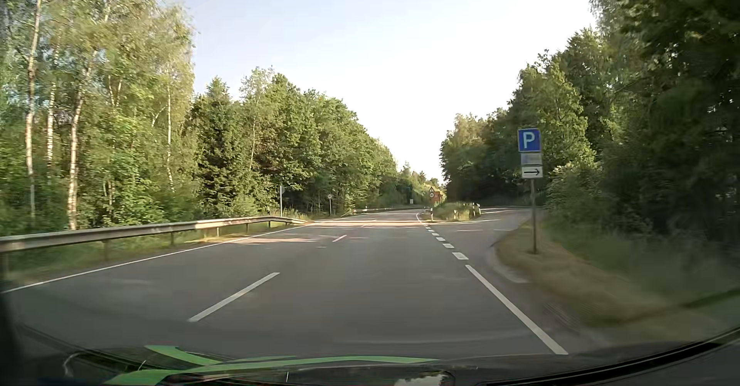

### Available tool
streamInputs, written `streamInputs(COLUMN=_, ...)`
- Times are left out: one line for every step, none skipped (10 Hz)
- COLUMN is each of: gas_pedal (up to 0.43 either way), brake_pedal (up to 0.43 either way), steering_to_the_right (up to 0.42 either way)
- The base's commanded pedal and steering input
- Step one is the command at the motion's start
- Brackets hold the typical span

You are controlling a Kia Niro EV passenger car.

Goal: Follow the waypoints while adhering to traffic rules and regulations

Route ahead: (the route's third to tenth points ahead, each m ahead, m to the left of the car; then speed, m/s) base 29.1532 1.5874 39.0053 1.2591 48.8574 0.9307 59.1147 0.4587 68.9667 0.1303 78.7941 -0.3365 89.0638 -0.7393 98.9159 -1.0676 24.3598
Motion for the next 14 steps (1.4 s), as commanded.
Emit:
streamInputs(gas_pedal=0.000, brake_pedal=0.000, steering_to_the_right=0.003)
streamInputs(gas_pedal=0.000, brake_pedal=0.000, steering_to_the_right=0.003)
streamInputs(gas_pedal=0.000, brake_pedal=0.000, steering_to_the_right=0.003)
streamInputs(gas_pedal=0.000, brake_pedal=0.000, steering_to_the_right=0.003)
streamInputs(gas_pedal=0.000, brake_pedal=0.000, steering_to_the_right=0.003)
streamInputs(gas_pedal=0.000, brake_pedal=0.000, steering_to_the_right=0.003)
streamInputs(gas_pedal=0.000, brake_pedal=0.000, steering_to_the_right=0.003)
streamInputs(gas_pedal=0.000, brake_pedal=0.000, steering_to_the_right=0.003)
streamInputs(gas_pedal=0.000, brake_pedal=0.000, steering_to_the_right=0.003)
streamInputs(gas_pedal=0.000, brake_pedal=0.000, steering_to_the_right=0.003)
streamInputs(gas_pedal=0.000, brake_pedal=0.000, steering_to_the_right=0.003)
streamInputs(gas_pedal=0.000, brake_pedal=0.000, steering_to_the_right=0.003)
streamInputs(gas_pedal=0.000, brake_pedal=0.000, steering_to_the_right=0.003)
streamInputs(gas_pedal=0.000, brake_pedal=0.000, steering_to_the_right=0.002)
